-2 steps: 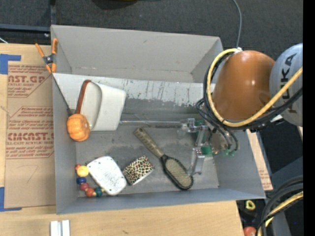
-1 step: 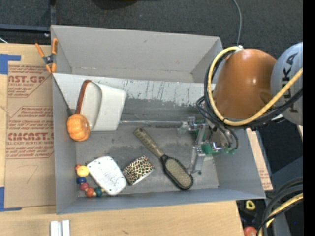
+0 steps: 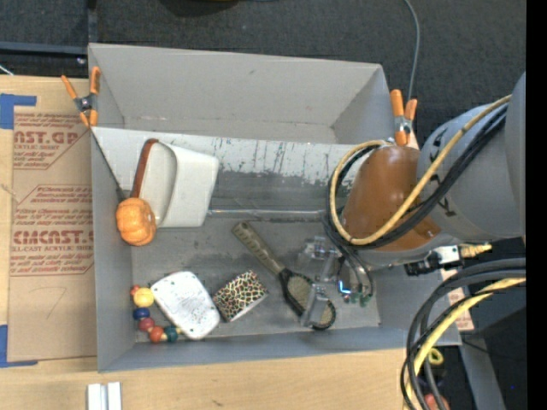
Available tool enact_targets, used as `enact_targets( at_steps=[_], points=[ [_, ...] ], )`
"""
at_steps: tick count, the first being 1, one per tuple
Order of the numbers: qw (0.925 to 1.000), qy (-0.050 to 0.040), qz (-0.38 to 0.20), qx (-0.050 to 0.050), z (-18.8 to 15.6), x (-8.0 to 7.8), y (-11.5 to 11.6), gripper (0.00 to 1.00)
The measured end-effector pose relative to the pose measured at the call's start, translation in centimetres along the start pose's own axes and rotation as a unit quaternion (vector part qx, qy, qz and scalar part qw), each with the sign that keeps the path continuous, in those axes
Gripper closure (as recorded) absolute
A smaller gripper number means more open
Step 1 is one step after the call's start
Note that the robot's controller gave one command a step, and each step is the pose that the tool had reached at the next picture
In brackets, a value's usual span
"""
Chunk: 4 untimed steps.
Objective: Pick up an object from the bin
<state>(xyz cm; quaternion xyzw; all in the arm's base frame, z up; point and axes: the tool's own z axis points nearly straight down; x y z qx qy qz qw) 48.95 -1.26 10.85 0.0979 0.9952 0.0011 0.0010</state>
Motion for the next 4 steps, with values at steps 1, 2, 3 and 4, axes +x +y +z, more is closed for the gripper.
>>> enact_targets(
  at_steps=[1,2,3,4],
  points=[
    [0.9986,-0.0063,0.053,-0.002,-5.3,-0.5,-0.9,0.0],
    [0.9959,0.0036,0.091,0.001,0.9,0.9,-0.6,0.0],
    [0.9923,-0.0073,0.124,-0.002,3.9,1.0,0.2,0.0],
    [0.9933,-0.0019,0.116,0.0,3.8,1.0,0.0,1.0]
  ],
)
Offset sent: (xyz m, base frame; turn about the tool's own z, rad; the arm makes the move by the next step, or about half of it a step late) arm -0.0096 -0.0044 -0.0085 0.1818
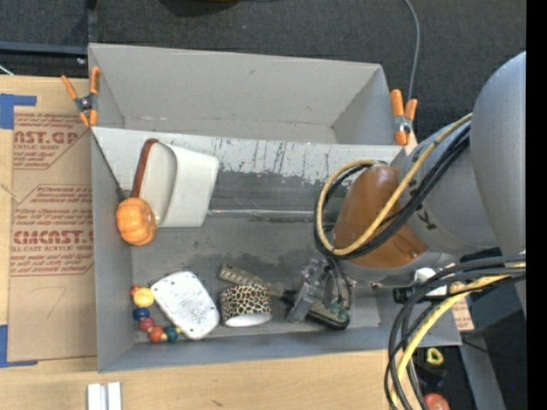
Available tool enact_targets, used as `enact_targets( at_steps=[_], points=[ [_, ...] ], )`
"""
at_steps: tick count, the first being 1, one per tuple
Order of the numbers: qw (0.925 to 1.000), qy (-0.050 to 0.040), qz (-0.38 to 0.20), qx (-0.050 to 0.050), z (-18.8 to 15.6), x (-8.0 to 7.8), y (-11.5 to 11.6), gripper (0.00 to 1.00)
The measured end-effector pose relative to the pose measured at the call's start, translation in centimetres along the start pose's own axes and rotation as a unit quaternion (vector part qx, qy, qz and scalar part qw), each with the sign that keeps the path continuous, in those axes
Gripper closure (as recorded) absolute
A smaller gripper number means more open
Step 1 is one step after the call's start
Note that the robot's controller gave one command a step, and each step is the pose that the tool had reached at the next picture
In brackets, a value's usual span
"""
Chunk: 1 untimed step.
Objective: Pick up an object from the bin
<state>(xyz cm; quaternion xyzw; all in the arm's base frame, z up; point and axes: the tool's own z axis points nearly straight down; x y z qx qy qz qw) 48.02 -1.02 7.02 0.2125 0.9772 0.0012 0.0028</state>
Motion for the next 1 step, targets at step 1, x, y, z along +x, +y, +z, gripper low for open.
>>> enact_targets(
  at_steps=[1],
  points=[
    [1.0,0.0011,0.0,0.0,0.01,0.05,-0.02,1.0]
  ],
)
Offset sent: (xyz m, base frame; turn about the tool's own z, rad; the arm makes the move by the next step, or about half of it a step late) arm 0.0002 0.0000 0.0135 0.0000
